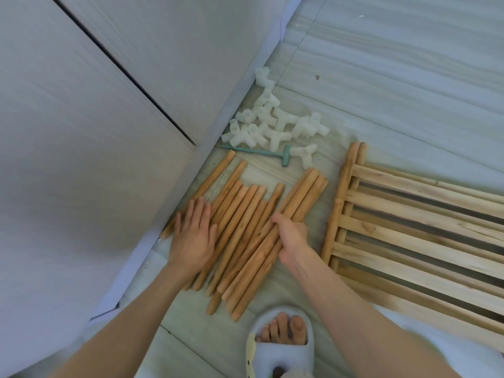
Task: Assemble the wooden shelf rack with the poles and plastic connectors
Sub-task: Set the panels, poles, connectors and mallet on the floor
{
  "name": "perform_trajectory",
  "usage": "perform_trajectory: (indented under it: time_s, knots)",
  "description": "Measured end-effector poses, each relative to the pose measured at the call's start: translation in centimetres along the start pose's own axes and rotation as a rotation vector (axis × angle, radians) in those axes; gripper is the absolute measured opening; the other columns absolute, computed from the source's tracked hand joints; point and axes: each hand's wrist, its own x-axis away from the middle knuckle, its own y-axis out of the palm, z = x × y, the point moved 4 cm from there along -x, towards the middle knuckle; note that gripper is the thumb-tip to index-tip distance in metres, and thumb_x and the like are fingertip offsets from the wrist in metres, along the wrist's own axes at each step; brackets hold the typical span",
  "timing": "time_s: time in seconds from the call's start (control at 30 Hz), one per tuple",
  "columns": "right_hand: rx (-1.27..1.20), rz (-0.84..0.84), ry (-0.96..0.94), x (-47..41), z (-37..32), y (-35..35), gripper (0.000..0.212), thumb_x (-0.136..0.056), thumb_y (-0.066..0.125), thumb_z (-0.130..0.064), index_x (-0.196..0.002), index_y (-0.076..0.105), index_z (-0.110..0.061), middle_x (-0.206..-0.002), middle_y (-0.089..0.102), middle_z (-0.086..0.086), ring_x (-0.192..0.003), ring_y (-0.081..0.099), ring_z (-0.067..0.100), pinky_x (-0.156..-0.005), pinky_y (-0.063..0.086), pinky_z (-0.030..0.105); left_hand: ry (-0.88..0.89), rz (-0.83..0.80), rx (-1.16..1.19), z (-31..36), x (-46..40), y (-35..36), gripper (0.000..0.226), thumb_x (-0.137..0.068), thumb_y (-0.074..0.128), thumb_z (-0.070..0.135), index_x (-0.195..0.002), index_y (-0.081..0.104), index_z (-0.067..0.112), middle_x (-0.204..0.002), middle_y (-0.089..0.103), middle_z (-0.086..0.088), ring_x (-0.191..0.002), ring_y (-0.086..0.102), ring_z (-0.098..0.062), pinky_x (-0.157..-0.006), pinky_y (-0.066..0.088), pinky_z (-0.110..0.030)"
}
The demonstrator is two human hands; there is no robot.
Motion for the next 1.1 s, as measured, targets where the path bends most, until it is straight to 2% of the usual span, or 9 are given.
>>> perform_trajectory:
  time_s: [0.13, 0.33, 0.47, 0.6, 0.73, 0.8, 0.9, 1.0, 1.1]
  knots:
    - [0.002, 0.029, 0.007, -0.3, 0.5, 0.3, 0.04, -0.083, 0.059, 0.0, -0.123, 0.052, -0.002, -0.111, 0.063, 0.015, -0.099, 0.061, 0.028, -0.086, 0.052, 0.041, -0.016, -0.025, 0.097, -0.2, -2.0, -0.7, 0.053, -0.101, 0.022, 0.034, -0.151, 0.008, 0.02, -0.158, -0.005, -0.01, -0.145, -0.006, -0.026, -0.116, 0.004, -0.049]
    - [-0.037, 0.009, 0.031, -0.5, 1.4, 1.9, 0.041, -0.083, 0.061, -0.004, -0.122, 0.051, -0.006, -0.109, 0.064, 0.013, -0.097, 0.061, 0.027, -0.076, 0.053, 0.035, -0.104, -0.066, 0.167, -1.0, -0.2, -0.4, 0.053, -0.101, 0.02, 0.034, -0.15, 0.014, 0.012, -0.157, 0.009, -0.014, -0.141, 0.019, -0.031, -0.111, 0.025, -0.047]
    - [-0.04, -0.055, 0.068, -0.3, 2.0, 2.8, 0.03, -0.082, 0.061, -0.003, -0.111, 0.055, -0.004, -0.09, 0.065, 0.01, -0.078, 0.062, 0.022, -0.067, 0.054, 0.032, -0.039, -0.014, 0.137, -0.8, 0.8, -0.3, 0.053, -0.1, 0.017, 0.034, -0.15, 0.003, 0.023, -0.158, -0.004, -0.009, -0.145, -0.002, -0.026, -0.117, 0.006, -0.049]
    - [0.033, -0.025, 0.024, -0.4, 1.6, 2.0, 0.03, -0.08, 0.06, -0.001, -0.11, 0.057, 0.0, -0.08, 0.061, 0.009, -0.07, 0.06, 0.021, -0.06, 0.054, 0.031, 0.163, -0.071, 0.021, 1.3, 0.4, 0.2, 0.049, -0.1, 0.017, 0.041, -0.141, -0.009, 0.046, -0.151, -0.027, 0.004, -0.14, -0.026, -0.022, -0.111, -0.01, -0.056]
    - [0.066, 0.014, 0.009, -0.5, 0.9, 0.4, 0.028, -0.079, 0.06, 0.0, -0.107, 0.06, 0.001, -0.078, 0.062, 0.01, -0.065, 0.06, 0.021, -0.05, 0.052, 0.026, 0.41, -0.118, -0.157, 4.0, -0.4, 1.3, 0.056, -0.1, 0.028, 0.038, -0.137, -0.011, 0.053, -0.146, -0.037, 0.001, -0.135, -0.035, -0.028, -0.106, -0.016, -0.061]
    - [0.049, 0.02, 0.018, -0.4, 1.0, 0.1, 0.025, -0.08, 0.06, -0.001, -0.105, 0.06, 0.0, -0.077, 0.062, 0.01, -0.065, 0.06, 0.021, -0.051, 0.052, 0.026, 0.445, -0.1, -0.18, 4.3, -0.5, 1.4, 0.057, -0.098, 0.032, 0.035, -0.143, 0.001, 0.049, -0.149, -0.033, 0.001, -0.136, -0.032, -0.027, -0.107, -0.015, -0.061]
    - [0.011, -0.008, 0.027, -0.1, 1.3, 0.3, 0.02, -0.08, 0.061, -0.001, -0.1, 0.06, -0.004, -0.082, 0.065, 0.01, -0.071, 0.062, 0.022, -0.056, 0.053, 0.029, 0.367, -0.071, -0.075, 3.2, -0.2, 0.8, 0.053, -0.097, 0.039, 0.029, -0.146, 0.021, 0.042, -0.158, -0.012, -0.002, -0.139, -0.026, -0.023, -0.11, -0.009, -0.059]
    - [0.024, -0.103, 0.04, 0.3, 1.4, 0.6, 0.019, -0.085, 0.058, 0.001, -0.102, 0.061, -0.006, -0.083, 0.065, 0.008, -0.073, 0.062, 0.018, -0.063, 0.053, 0.031, 0.289, -0.062, 0.111, 2.5, 0.4, 0.4, 0.051, -0.098, 0.037, 0.019, -0.145, 0.027, 0.036, -0.159, -0.001, 0.0, -0.14, -0.019, -0.014, -0.114, -0.007, -0.051]
    - [0.131, -0.149, 0.052, 0.7, 1.3, 0.2, 0.021, -0.091, 0.046, 0.003, -0.104, 0.056, -0.01, -0.082, 0.059, 0.008, -0.075, 0.056, 0.015, -0.07, 0.051, 0.038, 0.199, -0.001, 0.278, 3.2, 1.0, -0.1, 0.046, -0.101, 0.028, 0.028, -0.147, 0.024, 0.032, -0.158, 0.0, 0.005, -0.14, -0.016, -0.006, -0.114, -0.007, -0.047]
